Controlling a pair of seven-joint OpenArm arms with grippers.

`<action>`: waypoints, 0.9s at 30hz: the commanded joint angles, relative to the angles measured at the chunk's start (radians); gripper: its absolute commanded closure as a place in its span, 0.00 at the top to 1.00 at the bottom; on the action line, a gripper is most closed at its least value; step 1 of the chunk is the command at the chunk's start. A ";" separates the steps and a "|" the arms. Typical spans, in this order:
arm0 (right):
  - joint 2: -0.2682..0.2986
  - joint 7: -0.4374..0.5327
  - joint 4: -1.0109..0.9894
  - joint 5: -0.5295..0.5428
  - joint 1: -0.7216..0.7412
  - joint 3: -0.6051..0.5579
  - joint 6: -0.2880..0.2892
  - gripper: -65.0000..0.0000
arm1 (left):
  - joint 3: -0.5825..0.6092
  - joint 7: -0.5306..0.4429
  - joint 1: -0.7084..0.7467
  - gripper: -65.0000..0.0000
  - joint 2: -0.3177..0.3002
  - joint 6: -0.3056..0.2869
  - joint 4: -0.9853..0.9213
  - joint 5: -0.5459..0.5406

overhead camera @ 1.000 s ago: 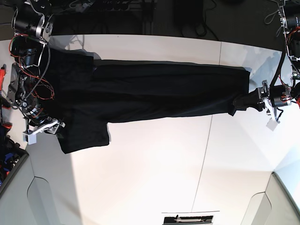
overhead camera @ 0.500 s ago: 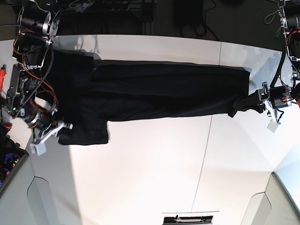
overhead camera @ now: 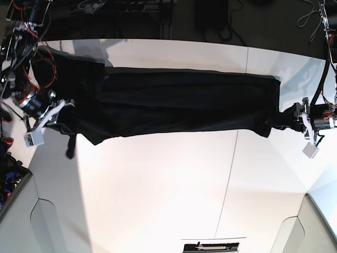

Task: Layout the t-shirt on the table in an organized manner, then fold the t-shirt properly
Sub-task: 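Grasp the shirt ends with both grippers and fold the shirt lengthwise, then hold the folded strip with both grippers and stretch it straight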

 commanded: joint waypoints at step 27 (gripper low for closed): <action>-0.026 0.042 0.137 -0.019 -0.216 0.053 0.002 0.63 | -0.243 -0.204 0.182 0.58 0.006 -0.009 0.091 0.190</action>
